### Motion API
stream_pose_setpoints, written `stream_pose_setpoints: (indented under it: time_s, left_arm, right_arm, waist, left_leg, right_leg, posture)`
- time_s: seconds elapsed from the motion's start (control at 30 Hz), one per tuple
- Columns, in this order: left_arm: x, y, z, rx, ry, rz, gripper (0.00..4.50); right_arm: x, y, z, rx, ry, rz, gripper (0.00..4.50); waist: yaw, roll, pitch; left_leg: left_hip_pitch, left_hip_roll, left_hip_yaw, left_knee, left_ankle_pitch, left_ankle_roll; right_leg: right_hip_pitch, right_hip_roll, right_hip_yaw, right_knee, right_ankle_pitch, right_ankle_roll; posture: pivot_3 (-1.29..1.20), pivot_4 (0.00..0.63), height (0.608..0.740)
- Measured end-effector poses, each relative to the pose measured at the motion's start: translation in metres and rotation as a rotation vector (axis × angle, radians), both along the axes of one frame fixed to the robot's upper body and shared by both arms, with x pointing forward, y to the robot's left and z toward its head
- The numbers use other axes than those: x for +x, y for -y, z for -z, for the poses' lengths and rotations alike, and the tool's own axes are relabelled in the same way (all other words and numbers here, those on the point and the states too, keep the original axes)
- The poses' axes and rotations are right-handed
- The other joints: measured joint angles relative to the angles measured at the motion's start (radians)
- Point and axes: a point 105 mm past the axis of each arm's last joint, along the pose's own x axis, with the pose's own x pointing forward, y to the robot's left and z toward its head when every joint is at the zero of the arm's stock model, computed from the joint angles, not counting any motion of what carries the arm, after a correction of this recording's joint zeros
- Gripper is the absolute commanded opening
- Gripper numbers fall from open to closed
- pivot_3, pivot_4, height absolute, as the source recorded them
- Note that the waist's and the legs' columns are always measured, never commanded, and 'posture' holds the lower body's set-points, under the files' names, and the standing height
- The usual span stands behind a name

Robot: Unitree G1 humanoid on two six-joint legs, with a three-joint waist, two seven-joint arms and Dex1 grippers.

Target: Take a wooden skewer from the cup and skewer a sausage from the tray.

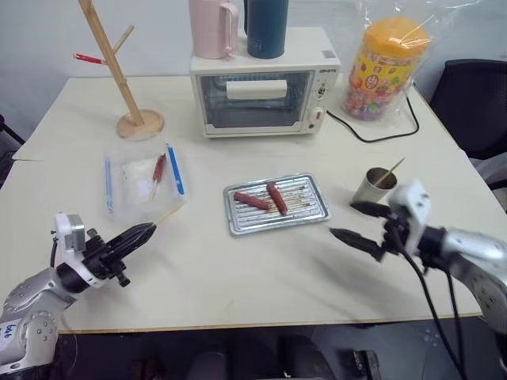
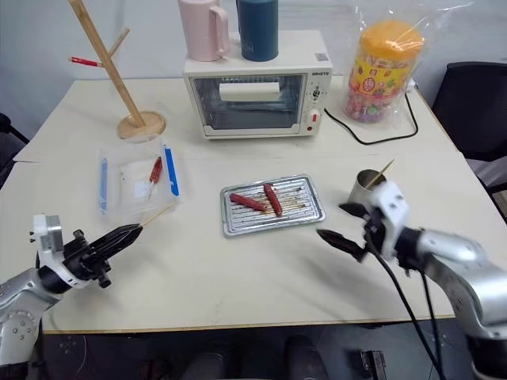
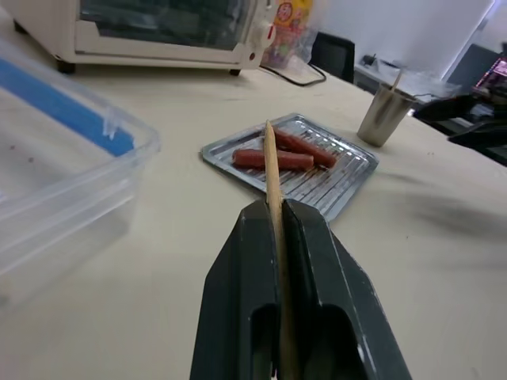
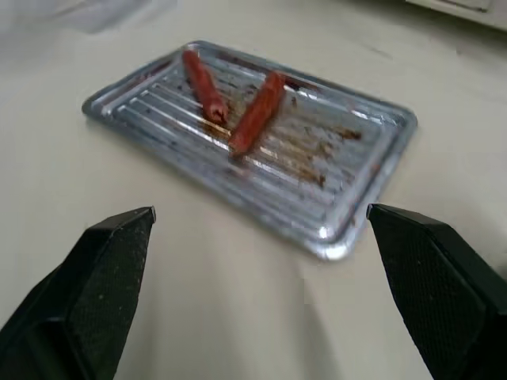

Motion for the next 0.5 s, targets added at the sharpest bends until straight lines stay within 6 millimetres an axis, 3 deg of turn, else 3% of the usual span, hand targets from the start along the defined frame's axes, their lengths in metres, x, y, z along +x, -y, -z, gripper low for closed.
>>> stream_pose_setpoints:
  time_s: [0.17,0.37,0.5]
  left_arm:
    - [0.004,0.01,-0.001,-0.016,0.009,0.016,0.0]
    - [0.003,0.015,0.003,-0.033,0.004,0.018,0.0]
    - [0.003,0.016,0.003,-0.034,0.003,0.014,0.0]
  right_arm:
    - [0.028,-0.033,0.001,-0.016,-0.04,0.053,4.48]
    - [0.047,-0.057,0.029,-0.066,-0.095,0.096,4.48]
    - [0.059,-0.066,0.035,-0.113,-0.065,0.116,4.48]
  waist:
    - [-0.001,0.0,0.0]
    - [-0.003,0.0,0.0]
    - [-0.005,0.0,0.0]
  left_leg:
    - [-0.002,-0.001,0.001,0.001,0.0,0.0]
    - [-0.002,-0.001,0.001,0.002,0.0,0.0]
    - [-0.002,-0.001,0.002,0.002,0.0,0.0]
  right_leg:
    - [-0.001,-0.001,0.0,-0.001,0.0,0.0]
    - [-0.002,0.0,0.0,0.001,0.0,0.0]
    - [-0.002,0.0,0.0,0.001,0.0,0.0]
  posture:
    - [0.0,0.15,0.74]
    - [0.0,0.15,0.74]
    - [0.0,0.15,0.74]
